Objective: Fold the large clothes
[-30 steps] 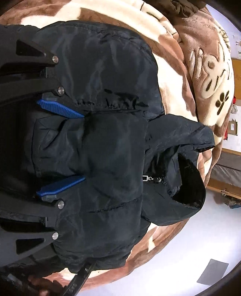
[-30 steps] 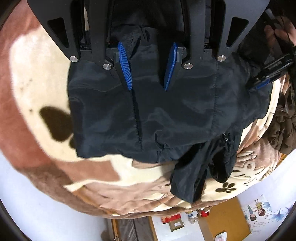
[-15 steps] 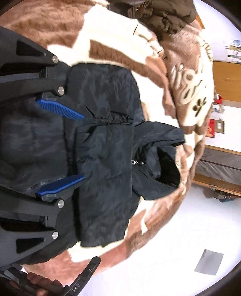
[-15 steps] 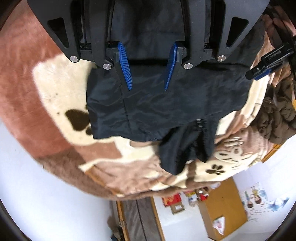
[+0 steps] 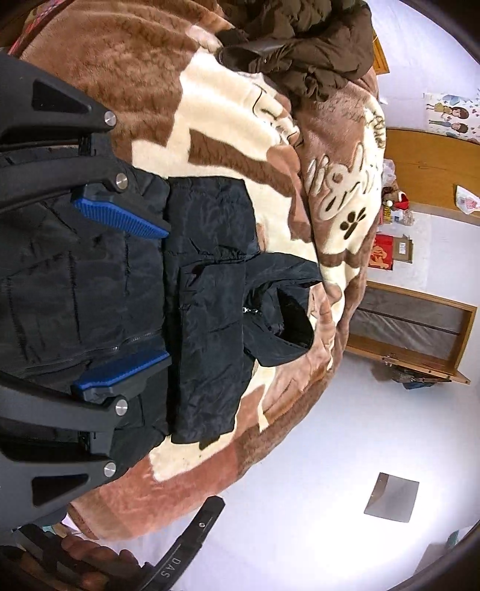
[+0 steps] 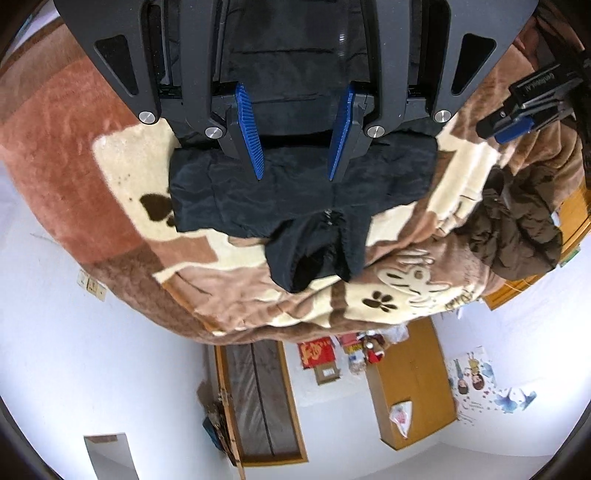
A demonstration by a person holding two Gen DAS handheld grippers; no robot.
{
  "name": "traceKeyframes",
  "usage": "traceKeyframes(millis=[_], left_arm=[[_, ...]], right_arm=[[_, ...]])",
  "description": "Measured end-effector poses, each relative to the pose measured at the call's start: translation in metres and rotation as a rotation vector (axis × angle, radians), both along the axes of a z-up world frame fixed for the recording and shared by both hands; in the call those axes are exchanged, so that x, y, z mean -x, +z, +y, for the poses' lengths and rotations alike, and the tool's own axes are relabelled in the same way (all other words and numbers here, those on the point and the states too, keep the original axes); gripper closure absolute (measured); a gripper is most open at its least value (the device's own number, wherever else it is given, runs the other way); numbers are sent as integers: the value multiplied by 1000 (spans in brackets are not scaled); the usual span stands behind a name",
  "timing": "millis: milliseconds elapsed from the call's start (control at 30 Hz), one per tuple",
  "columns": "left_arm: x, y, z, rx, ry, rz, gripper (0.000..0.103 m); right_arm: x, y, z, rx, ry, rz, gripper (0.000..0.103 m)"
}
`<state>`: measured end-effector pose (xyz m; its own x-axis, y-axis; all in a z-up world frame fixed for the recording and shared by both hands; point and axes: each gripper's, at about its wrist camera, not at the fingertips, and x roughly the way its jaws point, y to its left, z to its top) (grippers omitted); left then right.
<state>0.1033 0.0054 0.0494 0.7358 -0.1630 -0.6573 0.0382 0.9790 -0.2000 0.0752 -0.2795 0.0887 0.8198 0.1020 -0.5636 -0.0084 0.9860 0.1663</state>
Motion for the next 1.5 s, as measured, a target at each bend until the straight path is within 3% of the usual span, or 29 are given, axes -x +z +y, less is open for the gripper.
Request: traceKeyframes(millis=[300, 467, 633, 800, 1067, 1233, 1500], left_arm=[[12, 10, 8, 5, 12, -3, 38], [-11, 18, 6, -17, 10, -10, 38], [-45, 25, 7, -34, 6, -16, 38], [-97, 24, 14, -27, 2, -8, 38], [-212, 5, 9, -39, -23, 32, 38], [-290, -27, 7, -27, -20, 90, 38], [-390, -98, 12, -29, 27, 201, 38]], right_arm=[[1, 14, 25, 35, 95, -17, 65], [-44, 33, 31, -19, 158, -104, 64], [-87, 35, 34, 51, 138, -101, 64], [-135, 26, 13, 9, 162, -12, 64], [-246, -19, -23, -40, 147, 151, 64], [-306, -58, -36, -54, 149, 232, 64], [-387, -99, -50, -69, 129, 264, 64]])
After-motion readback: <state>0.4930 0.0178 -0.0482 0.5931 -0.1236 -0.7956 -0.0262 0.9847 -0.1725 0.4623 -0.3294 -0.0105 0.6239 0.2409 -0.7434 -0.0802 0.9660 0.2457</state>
